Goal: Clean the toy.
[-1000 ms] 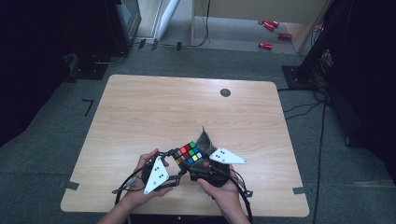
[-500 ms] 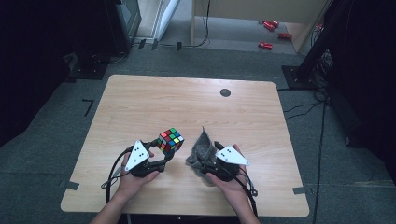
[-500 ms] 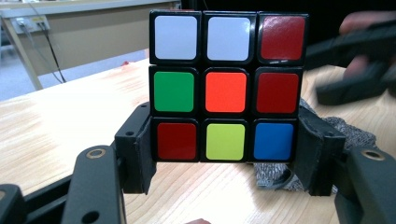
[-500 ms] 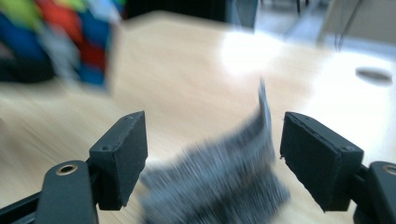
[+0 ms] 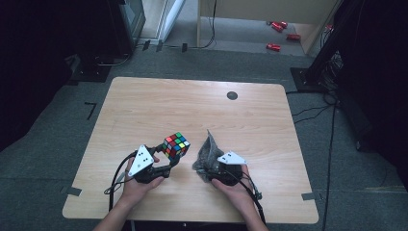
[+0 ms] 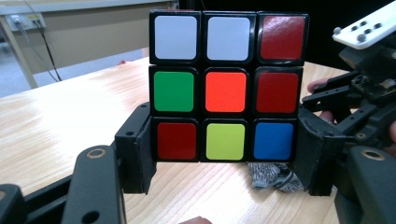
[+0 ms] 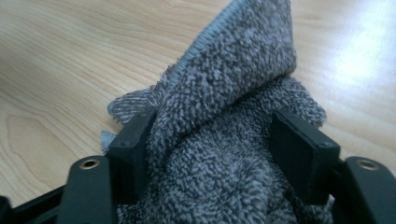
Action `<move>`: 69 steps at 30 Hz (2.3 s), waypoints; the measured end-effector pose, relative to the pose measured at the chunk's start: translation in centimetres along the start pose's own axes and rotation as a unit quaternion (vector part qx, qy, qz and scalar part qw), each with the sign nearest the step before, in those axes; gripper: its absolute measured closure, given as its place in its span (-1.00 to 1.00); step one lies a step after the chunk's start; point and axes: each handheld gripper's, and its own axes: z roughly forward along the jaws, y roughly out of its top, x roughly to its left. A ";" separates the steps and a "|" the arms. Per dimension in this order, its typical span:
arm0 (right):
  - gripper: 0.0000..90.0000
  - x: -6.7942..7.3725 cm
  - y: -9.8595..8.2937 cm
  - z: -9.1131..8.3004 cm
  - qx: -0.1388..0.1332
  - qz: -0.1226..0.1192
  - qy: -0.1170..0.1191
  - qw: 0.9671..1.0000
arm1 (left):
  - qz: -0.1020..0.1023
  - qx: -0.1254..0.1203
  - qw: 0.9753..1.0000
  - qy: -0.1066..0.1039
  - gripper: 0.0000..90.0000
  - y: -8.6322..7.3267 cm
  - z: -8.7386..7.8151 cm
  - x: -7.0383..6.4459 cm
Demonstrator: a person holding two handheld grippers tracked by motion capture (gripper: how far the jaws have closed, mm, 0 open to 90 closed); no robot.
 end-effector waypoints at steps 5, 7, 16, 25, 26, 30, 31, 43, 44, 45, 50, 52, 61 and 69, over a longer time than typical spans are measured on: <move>0.03 -0.3 -0.1 -0.1 0.007 0.013 0.004 1.000 | -0.022 0.007 1.000 -0.007 -0.23 0.0 0.0 0.4; 0.21 -0.2 -0.1 -0.1 0.011 0.018 0.009 1.000 | -0.027 0.007 1.000 -0.011 -0.23 0.0 0.0 0.4; 0.63 -0.2 0.7 -1.5 0.004 0.024 0.025 0.999 | -0.023 0.009 0.999 -0.024 -0.23 0.0 -0.1 0.3; 0.64 0.5 3.8 -6.9 -0.144 0.022 0.063 0.987 | 0.006 0.029 0.999 -0.044 -0.23 -0.3 0.7 -0.7; 0.64 0.8 4.1 -7.5 -0.158 0.021 0.072 0.985 | 0.010 0.033 0.998 -0.048 -0.23 -0.3 0.8 -1.0; 0.63 2.0 5.1 -8.9 -0.193 0.013 0.114 0.974 | 0.043 0.051 0.996 -0.062 -0.23 -0.4 1.5 -2.6; 0.63 2.4 5.2 -8.9 -0.196 0.010 0.122 0.973 | 0.053 0.057 0.995 -0.064 -0.23 -0.5 1.7 -3.1; 0.62 1.9 4.6 -7.7 -0.156 0.038 0.108 0.981 | 0.065 0.040 0.994 -0.077 -0.23 0.4 1.1 -3.9; 0.62 2.0 4.6 -7.8 -0.156 0.037 0.110 0.981 | 0.064 0.042 0.994 -0.077 -0.23 0.3 1.2 -3.9; 0.62 2.2 4.7 -7.8 -0.157 0.032 0.113 0.981 | 0.065 0.048 0.994 -0.076 -0.23 0.2 1.3 -3.9; 0.61 4.7 5.2 -8.2 -0.162 -0.019 0.141 0.977 | 0.102 0.070 0.989 -0.076 -0.23 0.0 1.8 -5.2; 0.61 4.7 5.3 -8.1 -0.158 -0.020 0.138 0.977 | 0.114 0.069 0.988 -0.077 -0.23 0.2 1.7 -5.6; 0.61 2.3 4.8 -7.9 -0.152 0.015 0.097 0.983 | 0.097 0.057 0.990 -0.084 -0.23 0.4 1.4 -5.0; 0.58 4.7 5.4 -8.4 -0.162 -0.020 0.136 0.977 | 0.111 0.064 0.988 -0.086 -0.23 0.6 1.5 -5.9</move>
